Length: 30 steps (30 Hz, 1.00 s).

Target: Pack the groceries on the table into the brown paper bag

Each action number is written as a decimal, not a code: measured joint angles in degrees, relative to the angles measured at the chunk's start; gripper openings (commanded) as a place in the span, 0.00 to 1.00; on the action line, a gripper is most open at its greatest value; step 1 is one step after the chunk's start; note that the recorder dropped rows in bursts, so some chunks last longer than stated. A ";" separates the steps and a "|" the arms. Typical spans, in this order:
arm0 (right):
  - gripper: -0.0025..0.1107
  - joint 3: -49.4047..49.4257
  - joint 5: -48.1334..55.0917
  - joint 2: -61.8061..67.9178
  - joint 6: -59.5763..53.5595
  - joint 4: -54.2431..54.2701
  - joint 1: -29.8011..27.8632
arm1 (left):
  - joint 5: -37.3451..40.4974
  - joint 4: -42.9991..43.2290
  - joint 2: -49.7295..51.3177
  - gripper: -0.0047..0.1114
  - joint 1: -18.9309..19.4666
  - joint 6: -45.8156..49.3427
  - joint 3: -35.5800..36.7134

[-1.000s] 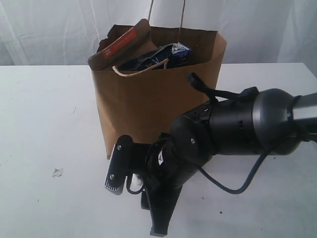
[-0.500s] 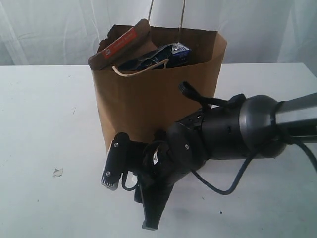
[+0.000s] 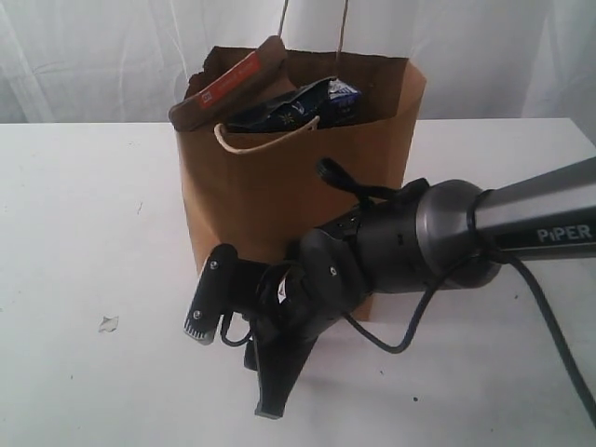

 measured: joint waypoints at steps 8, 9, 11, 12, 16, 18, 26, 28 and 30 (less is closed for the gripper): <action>0.43 0.00 0.00 0.00 0.58 -0.43 -1.77 | 0.00 0.00 0.00 0.04 0.00 0.00 0.00; 0.43 0.00 0.00 0.00 0.60 -0.43 -1.91 | 0.00 0.00 0.00 0.04 0.00 0.00 0.00; 0.43 0.00 0.00 0.00 0.60 -0.43 -2.16 | 0.00 0.00 0.00 0.04 0.00 0.00 0.00; 0.43 0.00 0.00 0.00 0.60 -0.43 -2.31 | 0.00 0.00 0.00 0.04 0.00 0.00 0.00; 0.43 0.00 0.71 0.00 0.73 -0.54 -2.55 | 0.00 0.00 0.00 0.04 0.00 0.00 0.00; 0.43 -0.14 1.25 0.12 0.85 -0.64 -2.55 | 0.00 0.00 0.00 0.04 0.00 0.00 0.00; 0.43 -0.51 1.70 2.31 1.32 -0.47 -2.55 | 0.00 0.00 0.00 0.04 0.00 0.00 0.00; 0.43 -0.51 1.57 2.41 1.43 -0.37 -2.55 | 0.00 0.00 0.00 0.04 0.00 0.00 0.00; 0.43 -0.59 1.46 2.41 1.43 -0.37 -2.55 | 0.00 0.00 0.00 0.04 0.00 0.00 0.00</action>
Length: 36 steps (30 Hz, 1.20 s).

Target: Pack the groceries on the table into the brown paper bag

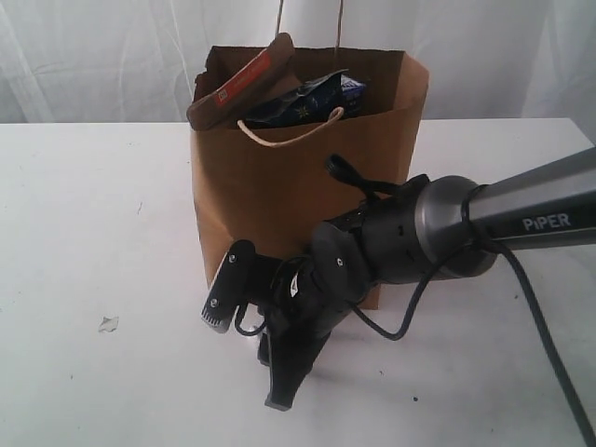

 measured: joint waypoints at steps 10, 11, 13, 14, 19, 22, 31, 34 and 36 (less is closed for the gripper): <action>0.19 -0.30 1.89 0.35 0.72 1.57 0.00 | 0.00 0.00 0.00 0.04 0.00 0.00 0.00; 0.16 -0.30 2.52 0.34 0.72 1.57 0.00 | 0.00 0.00 0.00 0.04 0.00 0.00 0.00; 0.09 -0.40 3.33 0.34 0.75 1.66 0.00 | 0.00 0.00 0.00 0.04 0.00 0.00 0.00; 0.06 -0.40 3.61 0.34 0.85 1.66 0.00 | 0.00 0.00 0.00 0.04 0.00 0.00 0.00; 0.02 -0.73 6.32 0.22 2.76 1.96 -0.21 | 0.00 0.00 0.00 0.04 0.00 0.00 0.00; 0.02 -0.50 7.88 -0.66 5.95 2.06 -0.21 | 0.00 0.00 0.00 0.04 0.00 0.00 0.00; 0.02 4.72 11.99 -10.33 14.16 3.51 1.93 | 0.00 0.00 0.00 0.04 0.00 0.00 0.00; 0.02 6.82 12.38 -15.54 16.72 4.58 2.96 | 0.00 0.00 0.00 0.04 0.00 0.00 0.00; 0.02 8.20 12.86 -19.73 18.93 5.10 3.47 | 0.00 0.00 0.00 0.04 0.00 0.00 0.00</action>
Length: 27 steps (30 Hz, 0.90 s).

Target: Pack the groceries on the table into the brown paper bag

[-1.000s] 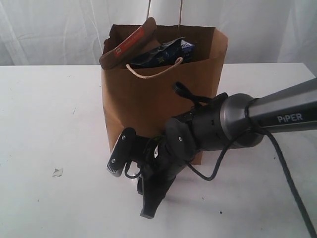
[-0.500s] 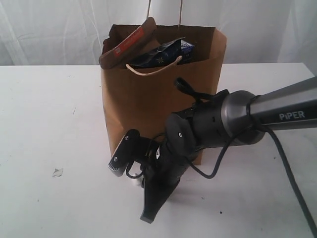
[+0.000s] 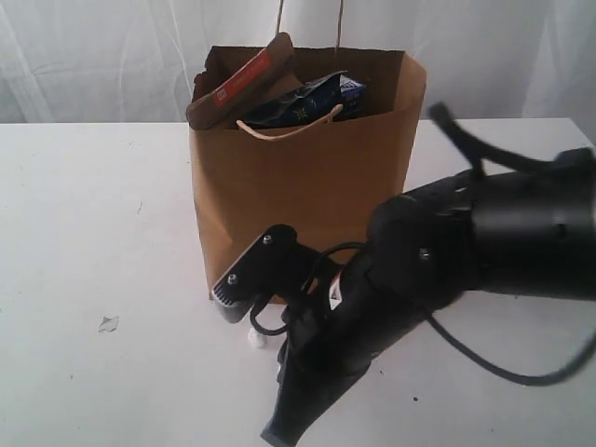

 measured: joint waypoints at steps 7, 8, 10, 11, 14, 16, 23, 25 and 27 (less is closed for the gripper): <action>0.02 2.87 2.08 -14.80 7.52 0.37 1.03 | 0.00 0.00 0.00 0.04 0.00 0.00 0.00; 0.02 3.27 2.65 -17.24 8.09 0.37 1.12 | 0.00 0.00 0.00 0.04 0.00 0.00 0.00; 0.02 3.89 3.82 -20.68 8.62 0.37 1.12 | 0.00 0.00 0.00 0.04 0.00 0.00 0.00; 0.02 4.12 4.42 -22.51 8.78 0.37 1.12 | 0.00 0.00 0.00 0.04 0.00 0.00 0.00; 0.02 4.86 6.19 -27.67 10.04 -0.76 1.12 | 0.00 0.00 0.00 0.04 0.00 0.00 0.00; 0.02 5.20 7.19 -30.55 12.13 -2.43 0.91 | 0.00 0.00 0.00 0.04 0.00 0.00 0.00; 0.02 5.20 9.42 -37.86 18.64 -9.75 -3.05 | 0.00 0.00 0.00 0.04 0.00 0.00 0.00; 0.02 4.95 9.56 -38.82 19.73 -11.65 -4.53 | 0.00 0.00 0.00 0.04 0.00 0.00 0.00; 0.02 3.78 9.65 -39.30 20.52 -13.86 -6.30 | 0.00 0.00 0.00 0.04 0.00 0.00 0.00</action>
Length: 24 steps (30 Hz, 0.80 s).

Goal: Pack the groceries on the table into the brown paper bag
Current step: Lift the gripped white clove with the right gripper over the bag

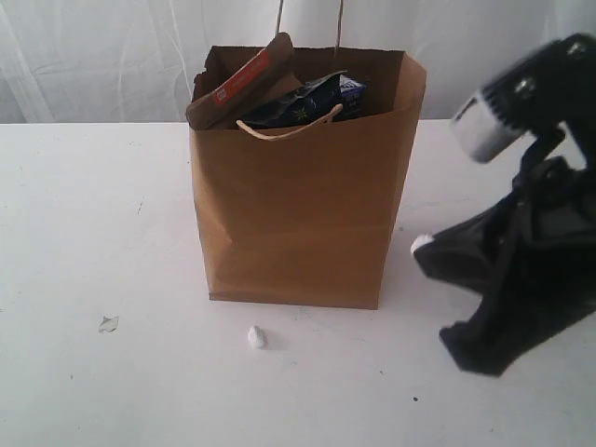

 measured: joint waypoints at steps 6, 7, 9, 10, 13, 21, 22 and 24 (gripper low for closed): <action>0.02 -5.59 -5.42 -0.04 0.77 -4.07 -4.16 | 0.00 0.00 0.00 0.04 0.00 0.00 0.00; 0.02 -6.51 -6.65 0.28 0.86 -4.21 -4.46 | 0.00 0.00 0.00 0.04 0.00 0.00 0.00; 0.02 -8.96 -9.36 1.69 0.86 -4.51 -5.12 | 0.00 0.00 0.00 0.04 0.00 0.00 0.00; 0.02 -10.07 -10.11 2.52 0.86 -4.63 -5.42 | 0.00 0.00 0.00 0.04 0.00 0.00 0.00; 0.02 -14.10 -11.30 6.54 0.86 -5.14 -6.46 | 0.00 0.00 0.00 0.04 0.00 0.00 0.00; 0.02 -24.57 -11.54 21.95 0.86 -5.65 -11.26 | 0.00 0.00 0.00 0.04 0.00 0.00 0.00; 0.02 -26.06 -11.54 24.58 0.86 -5.87 -12.18 | 0.00 0.00 0.00 0.04 0.00 0.00 0.00; 0.02 -27.80 -10.46 28.04 0.86 -6.09 -12.79 | 0.00 0.00 0.00 0.04 0.00 0.00 0.00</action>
